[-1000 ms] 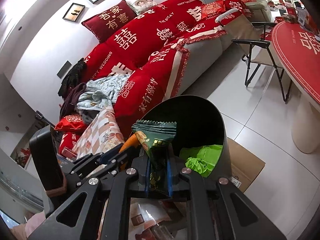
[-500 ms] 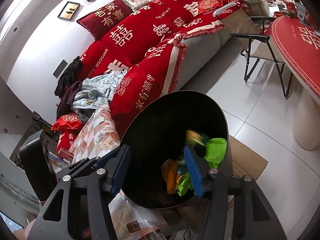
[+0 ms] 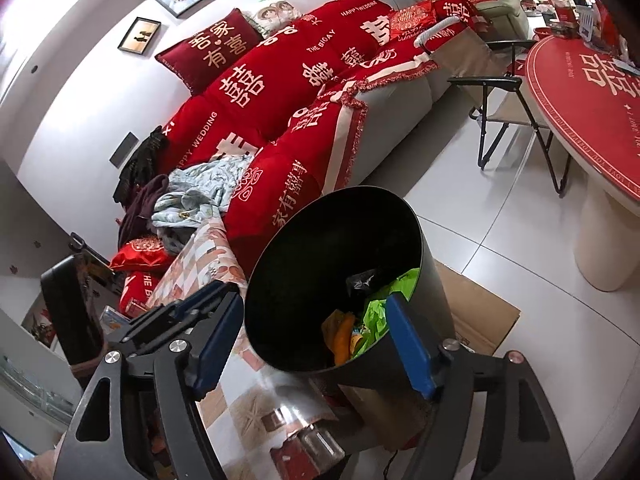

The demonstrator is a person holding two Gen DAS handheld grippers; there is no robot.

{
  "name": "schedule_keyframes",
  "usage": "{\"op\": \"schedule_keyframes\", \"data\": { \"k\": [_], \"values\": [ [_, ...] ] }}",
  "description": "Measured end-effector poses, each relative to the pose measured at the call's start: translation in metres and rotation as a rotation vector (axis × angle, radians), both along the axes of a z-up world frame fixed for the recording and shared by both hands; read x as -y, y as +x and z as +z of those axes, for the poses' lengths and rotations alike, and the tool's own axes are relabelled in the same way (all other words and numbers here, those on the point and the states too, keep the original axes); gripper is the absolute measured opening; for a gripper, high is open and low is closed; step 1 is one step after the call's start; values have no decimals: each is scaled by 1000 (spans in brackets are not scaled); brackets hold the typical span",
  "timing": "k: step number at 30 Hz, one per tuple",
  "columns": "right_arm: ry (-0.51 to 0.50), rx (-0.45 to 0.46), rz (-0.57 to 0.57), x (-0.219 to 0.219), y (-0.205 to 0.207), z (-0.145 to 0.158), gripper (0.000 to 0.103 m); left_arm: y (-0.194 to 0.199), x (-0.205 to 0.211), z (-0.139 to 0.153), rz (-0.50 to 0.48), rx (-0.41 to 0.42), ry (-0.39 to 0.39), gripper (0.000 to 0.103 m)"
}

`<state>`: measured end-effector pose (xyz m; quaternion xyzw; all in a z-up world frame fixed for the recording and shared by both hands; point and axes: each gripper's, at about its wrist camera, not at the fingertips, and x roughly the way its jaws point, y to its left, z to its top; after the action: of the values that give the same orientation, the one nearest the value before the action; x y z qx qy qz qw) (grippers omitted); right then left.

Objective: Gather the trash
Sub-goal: 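Move both open grippers back toward the table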

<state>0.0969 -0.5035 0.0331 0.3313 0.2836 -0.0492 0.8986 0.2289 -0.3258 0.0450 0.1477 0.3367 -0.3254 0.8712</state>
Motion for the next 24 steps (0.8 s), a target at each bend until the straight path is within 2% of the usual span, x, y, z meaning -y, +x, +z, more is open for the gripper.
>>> {"op": "schedule_keyframes", "data": {
  "k": [9, 14, 17, 24],
  "values": [
    [-21, 14, 31, -32, -17, 14, 80, -29, -61, 22, 28, 26, -56, 103],
    [-45, 17, 48, -55, -24, 23, 80, -42, -95, 21, 65, 22, -70, 103],
    [-55, 17, 58, -69, -27, 27, 80, -55, -123, 25, 117, 86, -125, 103],
    [-96, 20, 91, -105, -27, 38, 84, -66, -175, 28, 181, 119, -121, 103]
  ]
}}
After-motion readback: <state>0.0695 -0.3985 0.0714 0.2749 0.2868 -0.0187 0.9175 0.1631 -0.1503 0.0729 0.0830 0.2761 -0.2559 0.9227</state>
